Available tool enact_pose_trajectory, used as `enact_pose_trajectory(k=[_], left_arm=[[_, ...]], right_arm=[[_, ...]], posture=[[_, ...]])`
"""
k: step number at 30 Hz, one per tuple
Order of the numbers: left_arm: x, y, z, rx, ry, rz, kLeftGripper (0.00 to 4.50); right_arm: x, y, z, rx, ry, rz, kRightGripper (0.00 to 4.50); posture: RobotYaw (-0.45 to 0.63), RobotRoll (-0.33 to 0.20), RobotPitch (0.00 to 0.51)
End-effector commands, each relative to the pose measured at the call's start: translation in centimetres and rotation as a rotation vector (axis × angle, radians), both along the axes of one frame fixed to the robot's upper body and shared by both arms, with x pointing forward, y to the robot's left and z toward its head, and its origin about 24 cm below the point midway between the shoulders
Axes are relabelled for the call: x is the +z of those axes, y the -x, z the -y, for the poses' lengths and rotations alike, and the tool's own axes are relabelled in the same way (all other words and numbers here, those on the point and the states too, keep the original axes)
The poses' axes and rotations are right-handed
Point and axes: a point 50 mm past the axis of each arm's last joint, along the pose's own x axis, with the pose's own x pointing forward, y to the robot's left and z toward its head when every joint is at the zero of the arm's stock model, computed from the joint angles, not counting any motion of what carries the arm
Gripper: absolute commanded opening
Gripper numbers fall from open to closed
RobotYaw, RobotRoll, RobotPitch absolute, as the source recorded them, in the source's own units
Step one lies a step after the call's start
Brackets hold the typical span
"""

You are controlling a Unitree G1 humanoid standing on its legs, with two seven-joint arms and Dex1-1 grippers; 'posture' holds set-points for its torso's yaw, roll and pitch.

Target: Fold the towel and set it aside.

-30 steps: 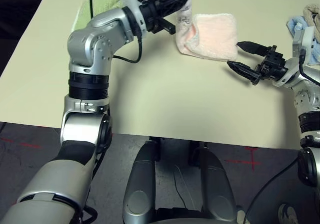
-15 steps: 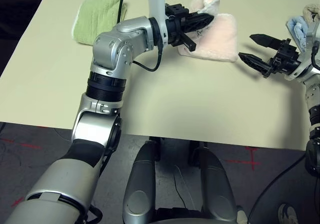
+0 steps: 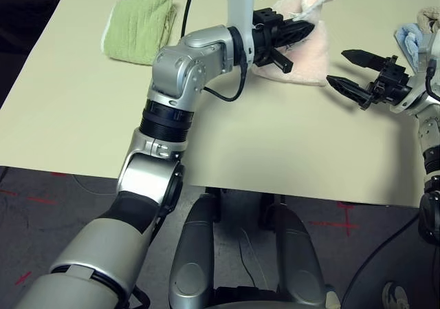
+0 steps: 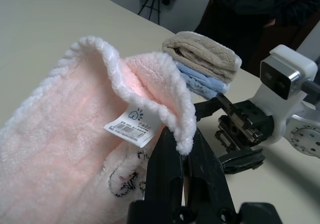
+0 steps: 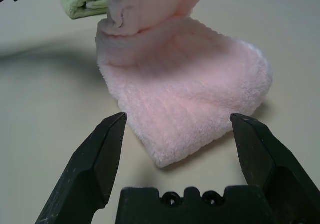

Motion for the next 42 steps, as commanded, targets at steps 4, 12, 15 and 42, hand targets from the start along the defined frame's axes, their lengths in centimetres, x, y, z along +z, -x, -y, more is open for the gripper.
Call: enact_pose_trajectory(k=[4, 12, 15, 42], left_arm=[[-1.1, 0.1, 1.8, -0.016, -0.051, -0.001, 0.04], [-1.7, -0.3, 1.9, -0.010, -0.063, -0.016, 0.04], [-1.9, -0.5, 1.8, -0.002, -0.072, -0.019, 0.04], [-5.9, -1.5, 4.3, 0.010, -0.250, 0.089, 0.04]], right_arm=[[0.5, 1.0, 2.1, 0.010, 0.058, -0.032, 4.50], [1.1, 1.9, 3.7, -0.001, 0.063, -0.030, 4.50], [1.0, 2.3, 4.6, -0.025, 0.070, -0.040, 4.50], [1.3, 1.3, 2.9, -0.003, 0.091, -0.029, 4.50]], posture=[[0.03, 0.000, 0.368], [0.02, 0.000, 0.371], [0.02, 0.000, 0.374], [0.01, 0.000, 0.378]])
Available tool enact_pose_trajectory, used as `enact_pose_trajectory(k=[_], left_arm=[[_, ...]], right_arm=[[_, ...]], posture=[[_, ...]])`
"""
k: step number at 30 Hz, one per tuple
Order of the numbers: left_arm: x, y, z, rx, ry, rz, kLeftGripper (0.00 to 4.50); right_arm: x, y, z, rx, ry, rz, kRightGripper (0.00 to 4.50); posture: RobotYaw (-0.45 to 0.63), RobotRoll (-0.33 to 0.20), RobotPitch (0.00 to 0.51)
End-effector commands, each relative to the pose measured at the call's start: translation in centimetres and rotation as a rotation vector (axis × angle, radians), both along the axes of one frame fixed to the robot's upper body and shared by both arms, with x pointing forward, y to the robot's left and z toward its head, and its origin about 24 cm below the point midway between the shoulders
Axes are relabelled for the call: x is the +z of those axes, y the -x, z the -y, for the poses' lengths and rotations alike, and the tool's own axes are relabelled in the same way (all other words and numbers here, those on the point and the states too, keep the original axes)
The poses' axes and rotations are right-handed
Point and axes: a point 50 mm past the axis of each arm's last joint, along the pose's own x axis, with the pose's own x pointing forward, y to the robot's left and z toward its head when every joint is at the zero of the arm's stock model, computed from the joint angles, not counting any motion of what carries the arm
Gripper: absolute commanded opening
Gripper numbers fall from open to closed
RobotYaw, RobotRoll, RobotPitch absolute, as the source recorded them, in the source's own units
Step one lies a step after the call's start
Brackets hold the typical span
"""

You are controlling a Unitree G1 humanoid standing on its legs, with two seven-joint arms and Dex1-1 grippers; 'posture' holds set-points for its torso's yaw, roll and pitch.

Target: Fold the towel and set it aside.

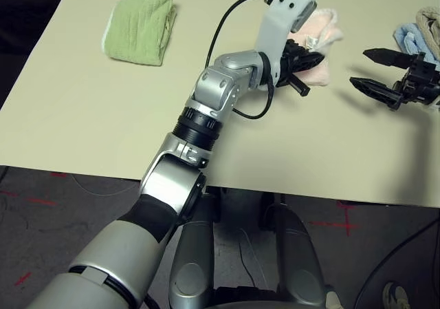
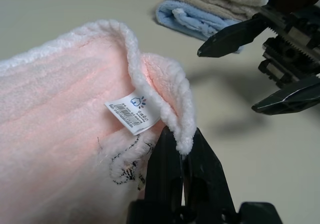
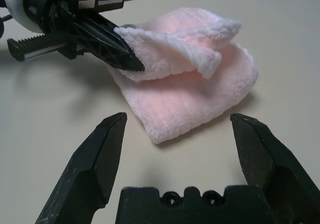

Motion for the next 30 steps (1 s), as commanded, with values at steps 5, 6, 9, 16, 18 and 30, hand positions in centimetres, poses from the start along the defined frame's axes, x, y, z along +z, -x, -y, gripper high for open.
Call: enact_pose_trajectory(k=[5, 6, 9, 16, 18, 30], left_arm=[[-1.8, 0.1, 1.0, -0.043, -0.076, 0.026, 0.04], [-1.8, 0.1, 1.2, -0.043, -0.075, 0.024, 0.04], [-1.9, 0.1, 1.6, -0.047, -0.063, 0.007, 0.04], [-0.2, 0.7, 2.3, -0.102, 0.080, -0.123, 2.06], [0.9, 0.8, 1.9, -0.129, 0.117, -0.164, 2.80], [7.9, 0.9, -4.1, -0.152, 0.137, -0.041, 4.44]], right_arm=[[-0.1, -0.1, 0.0, -0.001, 0.021, -0.015, 4.50], [-0.1, -0.1, -0.1, -0.001, 0.022, -0.015, 4.50], [-0.2, -0.1, -0.1, 0.001, 0.023, -0.018, 4.50], [-0.3, -0.1, -0.1, -0.002, 0.026, -0.022, 4.50], [-0.4, -0.2, -0.1, -0.005, 0.028, -0.026, 4.50], [-0.1, -0.6, 0.0, -0.013, 0.004, -0.026, 4.50]], posture=[[0.01, 0.000, 0.378], [0.01, 0.000, 0.378], [0.01, 0.000, 0.380], [0.01, 0.000, 0.380], [0.01, 0.000, 0.380], [0.02, 0.000, 0.376]])
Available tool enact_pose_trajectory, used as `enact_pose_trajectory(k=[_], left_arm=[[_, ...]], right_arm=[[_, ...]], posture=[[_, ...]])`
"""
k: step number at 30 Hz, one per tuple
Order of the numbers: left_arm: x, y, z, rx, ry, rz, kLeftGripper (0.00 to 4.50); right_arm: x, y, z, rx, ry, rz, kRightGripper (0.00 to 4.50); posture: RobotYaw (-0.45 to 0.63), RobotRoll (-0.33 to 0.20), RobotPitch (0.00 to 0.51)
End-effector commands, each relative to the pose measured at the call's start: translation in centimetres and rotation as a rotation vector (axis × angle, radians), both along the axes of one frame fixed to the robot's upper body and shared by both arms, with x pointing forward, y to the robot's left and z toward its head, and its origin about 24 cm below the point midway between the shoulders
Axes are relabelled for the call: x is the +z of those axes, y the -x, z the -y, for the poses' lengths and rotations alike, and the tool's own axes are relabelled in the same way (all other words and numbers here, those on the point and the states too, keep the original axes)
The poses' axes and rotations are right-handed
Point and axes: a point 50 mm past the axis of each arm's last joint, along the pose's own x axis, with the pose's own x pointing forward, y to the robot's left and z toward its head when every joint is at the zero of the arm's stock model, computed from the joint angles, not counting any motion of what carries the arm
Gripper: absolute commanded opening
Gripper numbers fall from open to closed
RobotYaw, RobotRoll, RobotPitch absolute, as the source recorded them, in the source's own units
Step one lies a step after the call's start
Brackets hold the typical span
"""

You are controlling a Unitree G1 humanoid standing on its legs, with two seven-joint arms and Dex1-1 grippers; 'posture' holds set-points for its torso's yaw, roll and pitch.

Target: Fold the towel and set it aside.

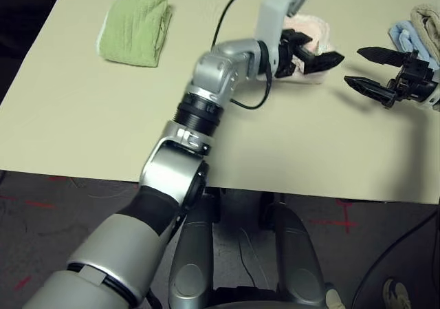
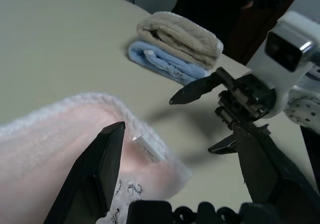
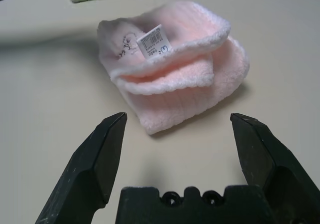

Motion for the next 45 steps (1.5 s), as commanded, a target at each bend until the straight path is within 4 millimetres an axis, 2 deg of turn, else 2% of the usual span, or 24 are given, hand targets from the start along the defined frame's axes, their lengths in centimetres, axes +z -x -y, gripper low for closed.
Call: enact_pose_trajectory(k=[1, 4, 11, 15, 19, 22, 32, 33, 45], left_arm=[[1.4, 0.2, -2.0, 0.005, -0.023, 0.102, 4.44], [0.4, -0.1, -4.6, 0.004, -0.049, 0.142, 4.44], [-3.9, -2.0, -10.7, 0.184, -0.070, 0.250, 4.44], [-5.8, -2.0, -13.0, 0.227, -0.138, 0.325, 4.44], [-6.9, -1.6, -14.1, 0.211, -0.151, 0.347, 4.44], [-7.2, -1.3, -14.5, 0.188, -0.130, 0.345, 4.50], [-7.2, -1.3, -14.6, 0.186, -0.139, 0.363, 4.50], [-7.1, -1.4, -14.6, 0.184, -0.139, 0.367, 4.50], [-6.7, -1.3, -14.1, 0.117, -0.185, 0.468, 4.50]], right_arm=[[-0.4, 0.0, 0.4, -0.013, -0.011, -0.013, 4.50], [-0.3, 0.1, 0.5, -0.023, -0.036, -0.005, 4.50], [-0.7, 0.2, 1.0, -0.025, -0.121, -0.054, 4.50], [-0.8, 0.4, 1.1, -0.021, -0.126, -0.064, 4.50], [-0.9, 0.5, 1.4, -0.024, -0.113, -0.065, 4.50], [-1.1, 0.7, 1.6, -0.029, -0.081, -0.065, 3.95], [-1.2, 0.7, 1.3, -0.002, -0.064, -0.064, 0.18], [-1.2, 0.7, 1.3, 0.000, -0.063, -0.064, 0.05], [-0.6, 0.6, 0.0, 0.074, -0.039, -0.018, 0.05]], posture=[[0.02, 0.000, 0.376], [0.03, 0.000, 0.372], [0.02, 0.000, 0.371], [0.01, 0.000, 0.372], [0.00, 0.000, 0.368], [0.01, 0.000, 0.367], [0.01, 0.000, 0.368], [0.01, 0.000, 0.368], [0.01, 0.000, 0.377]])
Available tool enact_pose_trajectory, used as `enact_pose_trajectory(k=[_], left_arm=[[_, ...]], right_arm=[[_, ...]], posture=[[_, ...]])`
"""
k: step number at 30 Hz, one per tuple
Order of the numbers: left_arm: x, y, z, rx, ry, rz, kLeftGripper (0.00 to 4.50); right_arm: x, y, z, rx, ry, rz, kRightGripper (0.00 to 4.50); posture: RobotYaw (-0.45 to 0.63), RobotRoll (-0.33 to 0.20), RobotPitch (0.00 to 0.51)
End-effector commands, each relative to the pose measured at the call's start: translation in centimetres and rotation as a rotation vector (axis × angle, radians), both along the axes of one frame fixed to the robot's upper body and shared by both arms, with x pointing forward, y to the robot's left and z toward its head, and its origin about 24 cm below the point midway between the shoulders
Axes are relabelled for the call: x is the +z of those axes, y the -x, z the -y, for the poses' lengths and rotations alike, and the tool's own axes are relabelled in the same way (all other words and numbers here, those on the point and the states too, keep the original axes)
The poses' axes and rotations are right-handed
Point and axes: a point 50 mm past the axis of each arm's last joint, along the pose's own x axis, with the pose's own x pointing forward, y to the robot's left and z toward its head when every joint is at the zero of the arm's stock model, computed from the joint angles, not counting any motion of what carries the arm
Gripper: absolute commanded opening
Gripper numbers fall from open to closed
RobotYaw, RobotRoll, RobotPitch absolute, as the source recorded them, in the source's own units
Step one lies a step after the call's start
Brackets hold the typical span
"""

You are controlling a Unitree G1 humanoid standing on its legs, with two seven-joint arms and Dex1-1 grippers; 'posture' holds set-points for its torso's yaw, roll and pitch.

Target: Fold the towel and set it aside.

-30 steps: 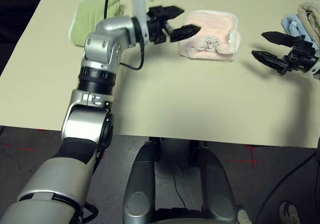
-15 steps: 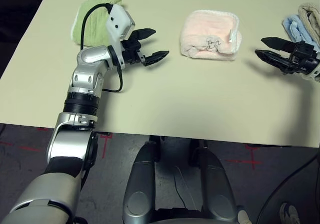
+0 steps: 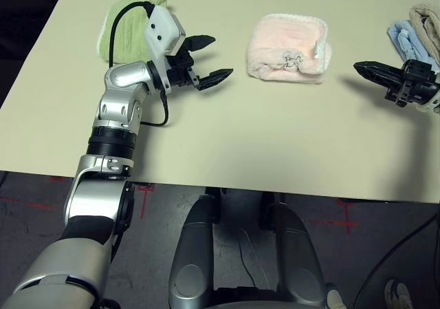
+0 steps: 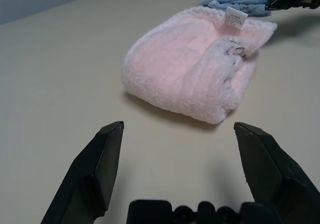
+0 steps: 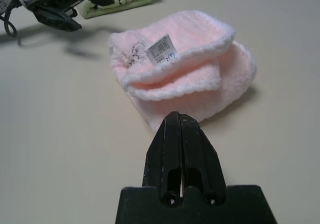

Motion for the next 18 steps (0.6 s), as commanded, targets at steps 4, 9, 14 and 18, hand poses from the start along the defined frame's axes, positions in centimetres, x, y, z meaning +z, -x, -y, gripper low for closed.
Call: enact_pose_trajectory(k=[4, 9, 14, 18], left_arm=[[0.0, 0.1, 0.3, -0.039, -0.070, 0.037, 3.52], [0.0, 0.0, 0.3, -0.070, -0.058, 0.012, 1.65], [0.3, -0.4, 0.7, -0.092, -0.026, -0.024, 0.07], [1.4, -1.2, 1.7, -0.073, -0.008, 0.002, 0.07]], right_arm=[[0.0, 0.1, -0.4, 0.028, 0.016, 0.016, 0.00], [0.2, -0.1, -1.0, 0.051, 0.021, 0.020, 0.00], [0.6, -0.5, -2.2, 0.092, 0.015, 0.036, 0.00], [1.6, -1.2, -3.1, 0.109, 0.002, 0.066, 0.00]], posture=[[0.01, 0.000, 0.376], [0.02, 0.000, 0.377], [0.01, 0.000, 0.378], [0.01, 0.000, 0.380]])
